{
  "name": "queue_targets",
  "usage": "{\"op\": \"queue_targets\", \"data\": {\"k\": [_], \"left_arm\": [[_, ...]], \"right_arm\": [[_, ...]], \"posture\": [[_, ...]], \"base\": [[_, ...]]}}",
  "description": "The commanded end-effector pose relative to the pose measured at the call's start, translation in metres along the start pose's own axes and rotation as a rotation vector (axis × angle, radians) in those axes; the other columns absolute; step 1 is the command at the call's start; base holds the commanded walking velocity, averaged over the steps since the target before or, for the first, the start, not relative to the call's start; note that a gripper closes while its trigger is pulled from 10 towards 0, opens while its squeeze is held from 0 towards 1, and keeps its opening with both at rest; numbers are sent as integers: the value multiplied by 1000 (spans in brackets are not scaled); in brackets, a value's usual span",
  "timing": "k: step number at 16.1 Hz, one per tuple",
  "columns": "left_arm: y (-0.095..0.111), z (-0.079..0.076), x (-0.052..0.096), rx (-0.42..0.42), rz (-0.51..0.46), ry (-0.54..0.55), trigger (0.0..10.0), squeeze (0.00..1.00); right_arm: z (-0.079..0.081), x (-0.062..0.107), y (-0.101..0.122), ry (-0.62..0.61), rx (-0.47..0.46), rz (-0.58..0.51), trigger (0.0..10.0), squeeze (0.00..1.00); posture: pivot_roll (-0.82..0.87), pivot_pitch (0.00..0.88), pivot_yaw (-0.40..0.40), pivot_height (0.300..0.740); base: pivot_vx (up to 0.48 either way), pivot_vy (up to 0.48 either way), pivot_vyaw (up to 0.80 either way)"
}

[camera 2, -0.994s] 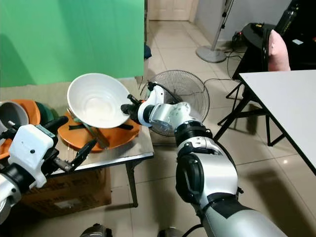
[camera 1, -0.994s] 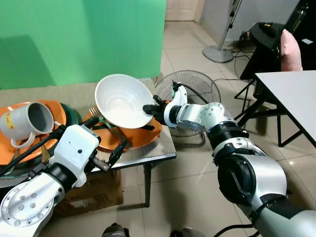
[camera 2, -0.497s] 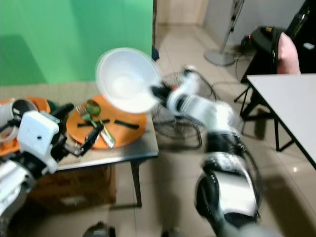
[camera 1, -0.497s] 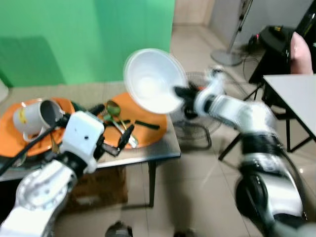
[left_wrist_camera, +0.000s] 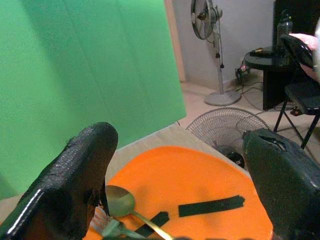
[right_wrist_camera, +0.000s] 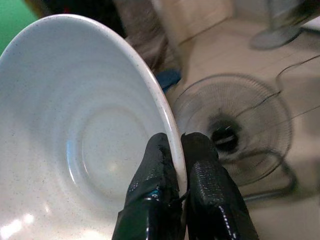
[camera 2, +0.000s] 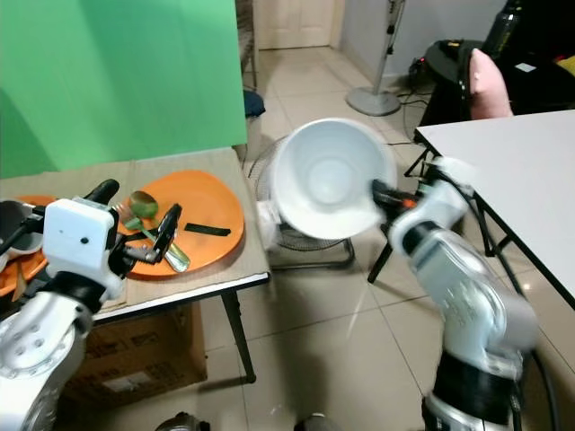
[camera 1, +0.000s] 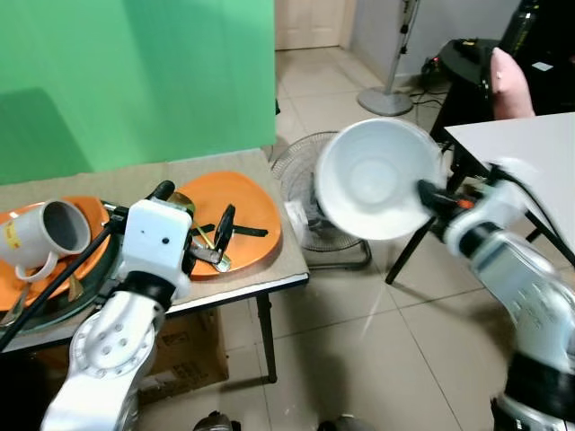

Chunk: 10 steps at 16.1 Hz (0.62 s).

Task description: Setting the table

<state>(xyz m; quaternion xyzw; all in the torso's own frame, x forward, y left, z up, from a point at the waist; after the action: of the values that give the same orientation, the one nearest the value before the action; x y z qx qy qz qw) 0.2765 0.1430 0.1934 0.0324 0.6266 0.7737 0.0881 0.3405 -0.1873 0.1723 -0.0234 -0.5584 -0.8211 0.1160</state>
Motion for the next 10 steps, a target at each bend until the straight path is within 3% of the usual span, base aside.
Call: {"op": "queue_targets", "data": {"k": [1,3,10], "left_arm": [[1,-1,-3,-3,-8,10,10000,0],[-6,-4,-6,0,12,24,10000,0],[-8,1,-4,37,7,84,10000,0]], "right_arm": [[3,4,10,-9,22,-42,10000,0],[2,11,10,-31,53,-44,10000,0],[11,14,-2,-45,73,2,10000,0]], "posture": [[-36,29,20,740],[-59,34,18,740],[-64,45,3,740]], "base": [[0,0,0],[0,0,0],[0,0,-800]]}}
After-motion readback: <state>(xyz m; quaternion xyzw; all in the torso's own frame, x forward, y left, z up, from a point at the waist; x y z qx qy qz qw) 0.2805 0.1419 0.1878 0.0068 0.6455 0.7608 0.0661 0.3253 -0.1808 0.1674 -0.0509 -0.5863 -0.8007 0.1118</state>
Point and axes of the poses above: a point about 5 cm out from each wrist's last joint towards the gripper, its own x axis pointing back from the gripper into the wrist, its own y axis along the axis of the wrist's last joint, z = x × y, the point moved 6 cm from there along -x, pointing out of the wrist towards the gripper, and after that the axes turned 3 degrees about x, right-handed, at the moved point
